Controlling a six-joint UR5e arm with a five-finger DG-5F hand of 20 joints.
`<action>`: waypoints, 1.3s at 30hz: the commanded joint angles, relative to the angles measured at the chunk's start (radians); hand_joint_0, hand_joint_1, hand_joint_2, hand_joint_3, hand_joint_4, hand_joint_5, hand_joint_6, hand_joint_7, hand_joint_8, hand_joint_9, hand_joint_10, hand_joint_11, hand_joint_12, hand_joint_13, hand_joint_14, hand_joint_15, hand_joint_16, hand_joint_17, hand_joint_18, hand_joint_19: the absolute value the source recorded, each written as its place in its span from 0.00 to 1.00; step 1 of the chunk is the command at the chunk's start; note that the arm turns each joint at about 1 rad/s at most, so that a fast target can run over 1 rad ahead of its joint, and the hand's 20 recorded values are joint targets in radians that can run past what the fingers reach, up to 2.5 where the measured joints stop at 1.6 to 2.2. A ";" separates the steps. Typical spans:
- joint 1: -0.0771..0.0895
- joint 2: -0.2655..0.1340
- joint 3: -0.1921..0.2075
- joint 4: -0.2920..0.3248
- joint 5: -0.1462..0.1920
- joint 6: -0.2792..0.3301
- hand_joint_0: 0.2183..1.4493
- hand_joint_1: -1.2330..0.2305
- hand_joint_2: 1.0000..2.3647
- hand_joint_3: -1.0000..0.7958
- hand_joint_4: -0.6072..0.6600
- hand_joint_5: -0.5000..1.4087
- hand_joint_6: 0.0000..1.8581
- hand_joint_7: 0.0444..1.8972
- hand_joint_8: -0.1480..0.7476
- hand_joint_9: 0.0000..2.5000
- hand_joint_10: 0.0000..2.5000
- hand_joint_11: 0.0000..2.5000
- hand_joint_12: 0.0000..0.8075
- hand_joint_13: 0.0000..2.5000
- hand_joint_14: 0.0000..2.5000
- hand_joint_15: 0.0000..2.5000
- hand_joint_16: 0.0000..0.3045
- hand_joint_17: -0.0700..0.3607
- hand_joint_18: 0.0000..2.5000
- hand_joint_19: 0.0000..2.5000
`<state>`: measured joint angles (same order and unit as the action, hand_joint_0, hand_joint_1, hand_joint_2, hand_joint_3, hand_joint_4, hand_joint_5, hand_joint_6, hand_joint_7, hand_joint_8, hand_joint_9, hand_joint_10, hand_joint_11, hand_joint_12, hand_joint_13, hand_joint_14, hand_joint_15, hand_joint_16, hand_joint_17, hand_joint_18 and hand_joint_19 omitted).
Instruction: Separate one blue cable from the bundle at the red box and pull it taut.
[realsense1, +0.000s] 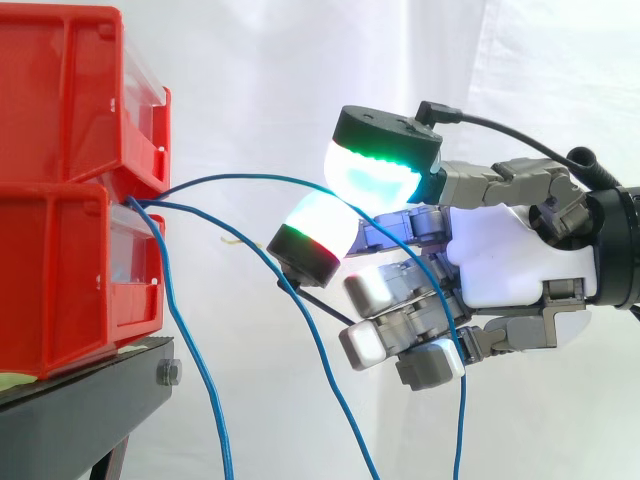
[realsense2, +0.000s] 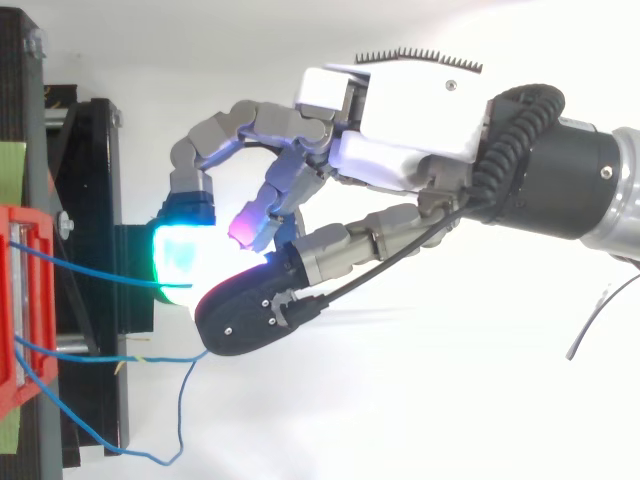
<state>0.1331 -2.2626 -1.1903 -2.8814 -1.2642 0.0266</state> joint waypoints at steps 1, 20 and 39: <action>0.000 0.000 0.000 0.001 -0.001 0.006 0.30 0.29 0.00 0.48 0.47 0.23 0.47 0.58 0.62 0.53 0.01 0.37 0.57 0.44 0.01 0.30 0.23 0.53 0.41 0.45; 0.000 0.000 -0.002 -0.004 -0.004 0.042 0.33 0.30 0.01 0.45 0.49 0.22 0.48 0.56 0.51 0.59 0.16 0.64 0.48 0.53 0.32 0.56 0.17 0.43 0.53 0.58; 0.000 0.000 -0.002 -0.027 -0.006 0.082 0.34 0.31 0.01 0.44 0.52 0.22 0.48 0.54 0.51 0.47 0.89 0.48 0.53 0.36 1.00 0.41 0.18 0.45 0.52 0.68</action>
<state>0.1335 -2.2626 -1.1923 -2.9083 -1.2701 0.0946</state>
